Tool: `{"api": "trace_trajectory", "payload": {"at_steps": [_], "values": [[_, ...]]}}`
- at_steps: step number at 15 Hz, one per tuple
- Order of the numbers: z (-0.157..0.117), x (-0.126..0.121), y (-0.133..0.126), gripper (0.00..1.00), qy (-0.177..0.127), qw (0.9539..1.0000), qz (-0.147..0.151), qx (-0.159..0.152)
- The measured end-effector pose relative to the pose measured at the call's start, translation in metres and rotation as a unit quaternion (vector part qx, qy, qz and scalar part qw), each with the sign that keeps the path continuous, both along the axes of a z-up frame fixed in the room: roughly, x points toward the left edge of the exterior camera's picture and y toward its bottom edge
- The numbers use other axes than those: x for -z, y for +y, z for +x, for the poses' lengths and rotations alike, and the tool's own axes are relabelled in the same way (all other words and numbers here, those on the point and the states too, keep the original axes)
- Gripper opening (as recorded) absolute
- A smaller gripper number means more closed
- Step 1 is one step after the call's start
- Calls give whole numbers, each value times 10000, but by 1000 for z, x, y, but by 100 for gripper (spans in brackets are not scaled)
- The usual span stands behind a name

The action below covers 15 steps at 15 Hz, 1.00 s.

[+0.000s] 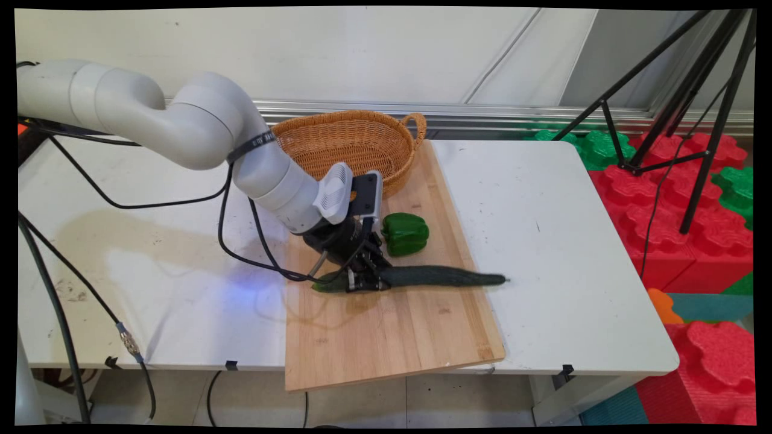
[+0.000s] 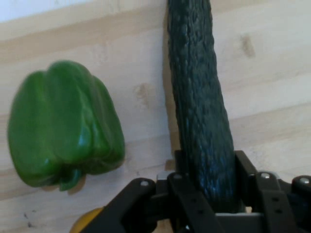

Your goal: Place the picked object in the vegetable basket

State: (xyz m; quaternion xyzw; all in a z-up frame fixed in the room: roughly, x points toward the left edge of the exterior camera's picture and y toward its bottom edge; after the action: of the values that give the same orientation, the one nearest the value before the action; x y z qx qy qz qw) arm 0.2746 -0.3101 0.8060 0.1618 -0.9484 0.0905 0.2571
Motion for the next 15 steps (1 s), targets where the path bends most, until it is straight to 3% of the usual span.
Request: {"api": "trace_trajectory", "payload": {"at_steps": [15], "values": [[57,-81,24,0,690,9969,-370,-94]]}}
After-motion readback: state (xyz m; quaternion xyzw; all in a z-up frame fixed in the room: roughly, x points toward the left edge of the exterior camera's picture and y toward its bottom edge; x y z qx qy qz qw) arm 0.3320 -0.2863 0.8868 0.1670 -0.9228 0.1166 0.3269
